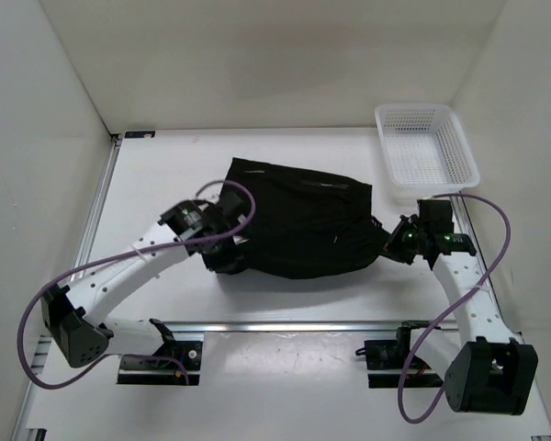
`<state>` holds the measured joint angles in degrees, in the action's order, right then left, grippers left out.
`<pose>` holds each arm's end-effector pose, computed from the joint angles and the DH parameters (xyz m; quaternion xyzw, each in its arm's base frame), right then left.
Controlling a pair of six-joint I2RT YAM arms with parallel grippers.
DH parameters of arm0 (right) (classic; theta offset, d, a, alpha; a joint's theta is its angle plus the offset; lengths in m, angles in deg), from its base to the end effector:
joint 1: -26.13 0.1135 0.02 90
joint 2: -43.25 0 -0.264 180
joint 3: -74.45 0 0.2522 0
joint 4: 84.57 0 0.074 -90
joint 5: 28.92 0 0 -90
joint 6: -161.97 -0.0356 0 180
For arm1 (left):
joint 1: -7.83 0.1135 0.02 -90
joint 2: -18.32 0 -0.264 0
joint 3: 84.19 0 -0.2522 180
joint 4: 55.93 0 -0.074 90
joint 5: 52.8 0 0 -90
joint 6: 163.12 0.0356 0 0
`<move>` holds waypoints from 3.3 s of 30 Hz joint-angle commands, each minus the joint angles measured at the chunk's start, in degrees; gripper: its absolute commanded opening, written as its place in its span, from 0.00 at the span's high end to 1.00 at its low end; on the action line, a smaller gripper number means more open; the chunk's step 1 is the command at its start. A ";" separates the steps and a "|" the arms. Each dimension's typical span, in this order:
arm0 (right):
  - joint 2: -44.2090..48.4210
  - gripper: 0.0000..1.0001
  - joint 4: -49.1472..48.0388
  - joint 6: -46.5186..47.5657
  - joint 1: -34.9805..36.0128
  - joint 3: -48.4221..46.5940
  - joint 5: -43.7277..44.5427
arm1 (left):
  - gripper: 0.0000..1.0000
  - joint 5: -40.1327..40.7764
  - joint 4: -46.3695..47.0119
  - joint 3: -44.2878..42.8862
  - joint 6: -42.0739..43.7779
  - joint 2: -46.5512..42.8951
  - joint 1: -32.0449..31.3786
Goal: Fold and stack the shorts
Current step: Fold the shorts
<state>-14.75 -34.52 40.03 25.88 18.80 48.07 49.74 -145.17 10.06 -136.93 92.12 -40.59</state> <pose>0.1984 0.0071 0.2409 0.2257 0.9138 0.1906 0.2787 0.1498 -0.1572 0.3132 -0.1443 0.9774 -0.0308 0.1515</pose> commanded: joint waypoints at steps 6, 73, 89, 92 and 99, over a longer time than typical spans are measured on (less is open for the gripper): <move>-5.27 1.00 4.76 1.18 -0.01 -13.72 2.64 | 0.90 6.36 2.35 -19.05 19.06 10.47 18.27; -48.19 1.00 -15.73 -6.29 9.74 -34.32 10.82 | 0.90 -16.31 21.52 -21.27 33.31 39.34 39.01; -24.37 0.70 -9.75 -9.98 20.99 -7.95 16.53 | 0.90 -13.33 23.62 8.43 31.91 16.12 40.43; -20.59 0.28 -7.65 -8.14 21.52 -7.95 17.58 | 0.90 -13.33 24.24 10.90 31.91 16.11 40.43; -19.35 0.34 -1.76 -2.78 21.52 -17.95 22.77 | 0.90 -12.01 23.72 6.78 33.23 15.59 40.43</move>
<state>-35.71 -38.45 34.43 47.21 6.12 67.61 36.25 -122.95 19.79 -104.43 110.56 0.06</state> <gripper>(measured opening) 0.689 0.128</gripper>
